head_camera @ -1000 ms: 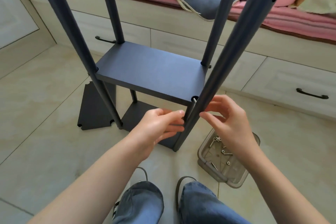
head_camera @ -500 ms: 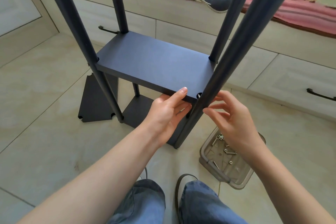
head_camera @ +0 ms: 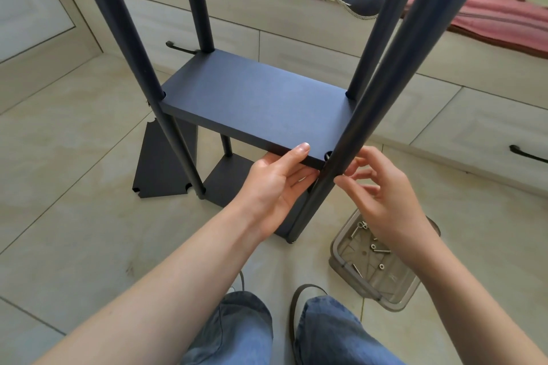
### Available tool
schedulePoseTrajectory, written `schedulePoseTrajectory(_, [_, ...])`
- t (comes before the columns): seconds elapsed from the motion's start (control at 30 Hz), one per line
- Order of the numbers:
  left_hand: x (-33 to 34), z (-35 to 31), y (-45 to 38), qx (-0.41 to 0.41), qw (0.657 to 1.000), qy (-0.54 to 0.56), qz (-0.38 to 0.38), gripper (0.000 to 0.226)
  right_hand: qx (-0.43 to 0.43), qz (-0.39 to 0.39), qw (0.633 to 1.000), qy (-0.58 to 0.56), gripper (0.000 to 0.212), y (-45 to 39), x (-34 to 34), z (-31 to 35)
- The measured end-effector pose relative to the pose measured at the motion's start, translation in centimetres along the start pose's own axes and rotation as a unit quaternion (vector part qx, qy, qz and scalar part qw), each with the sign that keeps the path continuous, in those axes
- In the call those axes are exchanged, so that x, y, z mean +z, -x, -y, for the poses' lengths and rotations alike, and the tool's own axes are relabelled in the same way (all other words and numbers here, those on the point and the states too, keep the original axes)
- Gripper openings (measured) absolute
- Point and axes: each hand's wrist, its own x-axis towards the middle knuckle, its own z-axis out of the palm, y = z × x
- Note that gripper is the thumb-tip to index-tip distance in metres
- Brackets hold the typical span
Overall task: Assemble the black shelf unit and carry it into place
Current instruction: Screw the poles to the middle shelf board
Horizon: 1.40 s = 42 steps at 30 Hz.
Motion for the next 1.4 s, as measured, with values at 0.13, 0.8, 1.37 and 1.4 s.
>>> schedulePoseTrajectory(0.13, [-0.1,-0.1,0.0,-0.007,1.000,0.011,0.005,0.013,0.004,0.013,1.000,0.016,0.033,-0.1,0.0,-0.1])
schedulePoseTrajectory(0.8, [-0.4,-0.2,0.3,-0.008,1.000,-0.011,0.008,0.008,-0.014,-0.084,0.996,-0.029,0.075,-0.2,0.6,0.5])
schedulePoseTrajectory(1.37, [-1.7,-1.2,0.6,-0.013,0.991,-0.131,-0.007,0.025,0.095,0.095,0.961,-0.242,0.064,-2.4,0.2,-1.1])
schedulePoseTrajectory(1.4, [-1.9,-1.5,0.8,-0.018,0.991,-0.136,-0.003,0.026,0.097,0.097,0.959,-0.246,0.061,-2.4,0.4,-1.0])
